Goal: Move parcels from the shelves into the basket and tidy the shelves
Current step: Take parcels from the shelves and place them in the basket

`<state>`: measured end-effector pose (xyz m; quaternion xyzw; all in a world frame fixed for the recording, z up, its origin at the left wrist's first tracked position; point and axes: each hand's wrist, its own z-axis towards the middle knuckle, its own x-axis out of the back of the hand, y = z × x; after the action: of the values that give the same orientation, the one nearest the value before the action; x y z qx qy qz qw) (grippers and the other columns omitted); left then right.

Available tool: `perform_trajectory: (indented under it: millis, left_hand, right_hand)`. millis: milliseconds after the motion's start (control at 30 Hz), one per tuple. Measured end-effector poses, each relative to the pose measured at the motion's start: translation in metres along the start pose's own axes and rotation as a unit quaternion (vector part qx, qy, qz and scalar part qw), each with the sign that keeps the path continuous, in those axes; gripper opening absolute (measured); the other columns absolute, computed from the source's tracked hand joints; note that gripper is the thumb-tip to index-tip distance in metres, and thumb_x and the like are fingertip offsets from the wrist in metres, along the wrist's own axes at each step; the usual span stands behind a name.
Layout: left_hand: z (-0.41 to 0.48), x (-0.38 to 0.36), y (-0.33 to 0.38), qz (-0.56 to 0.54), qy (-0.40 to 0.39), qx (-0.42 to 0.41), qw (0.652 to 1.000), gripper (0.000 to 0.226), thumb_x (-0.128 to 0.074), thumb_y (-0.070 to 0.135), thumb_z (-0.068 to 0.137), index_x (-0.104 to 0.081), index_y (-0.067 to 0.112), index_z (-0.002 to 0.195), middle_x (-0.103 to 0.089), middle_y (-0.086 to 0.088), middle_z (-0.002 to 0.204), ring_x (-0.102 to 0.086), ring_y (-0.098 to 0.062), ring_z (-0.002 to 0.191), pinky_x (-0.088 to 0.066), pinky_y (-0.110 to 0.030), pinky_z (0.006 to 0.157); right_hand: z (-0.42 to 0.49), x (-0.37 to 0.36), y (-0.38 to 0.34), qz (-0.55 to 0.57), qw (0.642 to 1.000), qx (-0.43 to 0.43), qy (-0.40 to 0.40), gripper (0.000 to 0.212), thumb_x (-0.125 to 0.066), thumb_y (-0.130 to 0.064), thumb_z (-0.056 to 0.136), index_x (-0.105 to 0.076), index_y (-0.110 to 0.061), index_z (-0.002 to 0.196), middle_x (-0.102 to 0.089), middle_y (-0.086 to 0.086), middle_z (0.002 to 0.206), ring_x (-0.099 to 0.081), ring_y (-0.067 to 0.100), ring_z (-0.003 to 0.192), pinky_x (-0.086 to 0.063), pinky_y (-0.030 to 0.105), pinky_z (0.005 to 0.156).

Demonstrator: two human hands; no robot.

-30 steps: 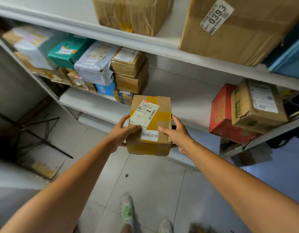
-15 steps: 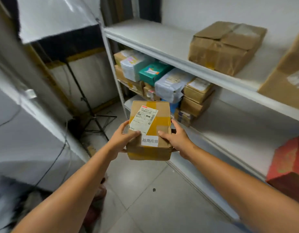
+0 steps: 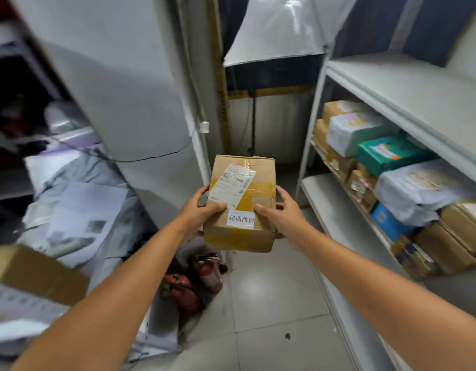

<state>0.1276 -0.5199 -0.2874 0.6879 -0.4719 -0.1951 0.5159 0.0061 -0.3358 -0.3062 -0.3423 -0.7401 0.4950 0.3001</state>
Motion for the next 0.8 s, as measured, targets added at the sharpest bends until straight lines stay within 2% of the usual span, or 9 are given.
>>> perform_trajectory:
  millis: [100,200,300,367,467,600,667,733,800]
  left_hand:
    - [-0.023,0.017,-0.015,-0.023,0.076,0.015,0.997,0.086,-0.078,0.039,0.079,-0.026,0.042,0.148,-0.06,0.0,0.122,-0.062,-0.019,0.1,-0.055,-0.04,0.072]
    - [-0.055,0.028,-0.035,-0.043,0.147,0.036,0.988,0.09,-0.082,0.048,0.07,-0.032,0.045,0.145,-0.06,0.0,0.128,-0.064,-0.022,0.105,-0.058,-0.043,0.077]
    - [-0.093,0.033,-0.057,-0.073,0.2,0.049,0.976,0.083,-0.08,0.044,0.076,-0.032,0.045,0.143,-0.061,0.002,0.125,-0.063,-0.021,0.106,-0.057,-0.044,0.078]
    - [-0.12,0.036,-0.075,-0.089,0.232,0.058,0.967,0.083,-0.08,0.042,0.076,-0.032,0.043,0.144,-0.062,-0.001,0.126,-0.064,-0.022,0.108,-0.057,-0.045,0.082]
    - [-0.162,0.042,-0.102,-0.117,0.286,0.072,0.948,0.081,-0.079,0.033,0.079,-0.033,0.035,0.145,-0.062,-0.005,0.128,-0.066,-0.02,0.104,-0.058,-0.036,0.076]
    - [-0.224,0.055,-0.136,-0.139,0.351,0.109,0.92,0.088,-0.08,0.033,0.078,-0.029,0.03,0.15,-0.061,-0.007,0.13,-0.065,-0.024,0.106,-0.057,-0.038,0.08]
    - [-0.258,0.064,-0.156,-0.155,0.379,0.128,0.903,0.086,-0.081,0.037,0.077,-0.032,0.037,0.147,-0.061,-0.001,0.127,-0.066,-0.023,0.104,-0.058,-0.037,0.076]
    - [-0.29,0.072,-0.176,-0.174,0.396,0.151,0.889,0.08,-0.082,0.044,0.073,-0.037,0.048,0.139,-0.063,0.002,0.121,-0.068,-0.023,0.1,-0.06,-0.044,0.075]
    - [-0.319,0.08,-0.194,-0.185,0.416,0.164,0.875,0.073,-0.08,0.044,0.075,-0.039,0.05,0.135,-0.062,0.002,0.118,-0.068,-0.023,0.099,-0.06,-0.044,0.073]
  right_hand:
    - [0.006,-0.019,-0.008,-0.029,0.997,0.019,-0.068,0.073,-0.076,-0.027,0.085,-0.036,-0.04,0.144,-0.059,-0.01,0.115,-0.06,0.014,0.109,-0.056,0.033,0.074]
    - [-0.001,-0.036,-0.012,-0.052,0.989,0.028,-0.135,0.066,-0.075,-0.023,0.087,-0.039,-0.039,0.14,-0.06,-0.013,0.104,-0.061,0.003,0.089,-0.05,0.02,0.059]
    - [-0.014,-0.055,-0.01,-0.076,0.976,0.023,-0.205,0.074,-0.075,-0.022,0.087,-0.034,-0.036,0.147,-0.06,-0.013,0.102,-0.06,0.0,0.084,-0.046,0.012,0.05]
    - [-0.025,-0.07,-0.004,-0.084,0.965,0.022,-0.248,0.078,-0.077,-0.024,0.085,-0.033,-0.036,0.148,-0.061,-0.011,0.106,-0.061,0.0,0.087,-0.047,0.013,0.051]
    - [-0.05,-0.096,0.005,-0.106,0.946,0.028,-0.304,0.079,-0.077,-0.027,0.085,-0.032,-0.036,0.149,-0.06,-0.013,0.105,-0.058,-0.001,0.089,-0.047,0.018,0.058]
    - [-0.089,-0.141,0.028,-0.11,0.92,0.025,-0.375,0.068,-0.077,-0.023,0.085,-0.041,-0.036,0.142,-0.066,-0.012,0.105,-0.064,0.004,0.092,-0.052,0.021,0.061]
    - [-0.111,-0.166,0.039,-0.114,0.905,0.027,-0.408,0.055,-0.077,-0.022,0.086,-0.045,-0.039,0.128,-0.066,-0.014,0.104,-0.064,0.004,0.093,-0.053,0.021,0.063]
    - [-0.133,-0.19,0.049,-0.12,0.891,0.028,-0.437,0.058,-0.077,-0.022,0.086,-0.044,-0.041,0.13,-0.066,-0.014,0.106,-0.064,0.005,0.096,-0.054,0.021,0.066]
    - [-0.156,-0.214,0.06,-0.129,0.877,0.03,-0.461,0.061,-0.077,-0.023,0.086,-0.044,-0.041,0.134,-0.068,-0.009,0.113,-0.067,0.01,0.099,-0.057,0.027,0.07]
